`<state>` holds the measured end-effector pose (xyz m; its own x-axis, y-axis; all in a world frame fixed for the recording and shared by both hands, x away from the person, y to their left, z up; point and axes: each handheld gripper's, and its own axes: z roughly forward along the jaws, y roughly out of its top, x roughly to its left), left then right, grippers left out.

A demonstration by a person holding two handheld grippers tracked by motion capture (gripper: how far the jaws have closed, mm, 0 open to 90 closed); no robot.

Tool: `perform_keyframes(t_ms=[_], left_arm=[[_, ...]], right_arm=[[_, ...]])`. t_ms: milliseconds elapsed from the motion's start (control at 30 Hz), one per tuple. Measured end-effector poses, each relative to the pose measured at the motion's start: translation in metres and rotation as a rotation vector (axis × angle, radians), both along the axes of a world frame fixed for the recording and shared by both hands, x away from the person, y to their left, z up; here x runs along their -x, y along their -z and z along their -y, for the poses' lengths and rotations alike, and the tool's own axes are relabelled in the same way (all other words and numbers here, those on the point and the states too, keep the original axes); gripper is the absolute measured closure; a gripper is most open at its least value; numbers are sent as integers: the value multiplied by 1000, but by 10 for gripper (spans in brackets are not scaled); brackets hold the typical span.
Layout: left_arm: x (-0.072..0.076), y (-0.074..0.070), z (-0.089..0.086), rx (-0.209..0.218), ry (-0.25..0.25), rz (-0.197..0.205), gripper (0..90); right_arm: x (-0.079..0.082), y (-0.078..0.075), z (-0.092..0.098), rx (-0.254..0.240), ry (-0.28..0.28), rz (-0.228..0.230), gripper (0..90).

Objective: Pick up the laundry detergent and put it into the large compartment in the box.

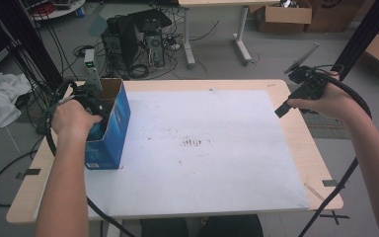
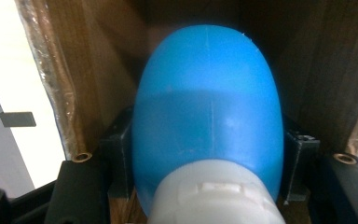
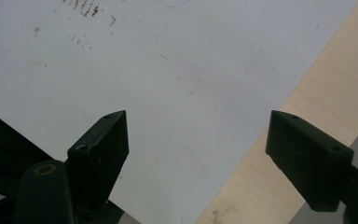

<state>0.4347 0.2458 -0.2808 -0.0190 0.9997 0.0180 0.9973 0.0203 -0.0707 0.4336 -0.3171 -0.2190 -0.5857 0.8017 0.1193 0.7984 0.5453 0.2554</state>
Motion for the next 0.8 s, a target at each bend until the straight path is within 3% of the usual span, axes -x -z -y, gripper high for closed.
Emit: perform_keyframes(t_ms=[333,800], left_arm=[[-1,-4,4,-17,9,3,326],[2,-29,9,-64,32,26,265]], right_arm=[[0,-1,3,2,5,1,215],[-1,0,3,0,3,1,215]])
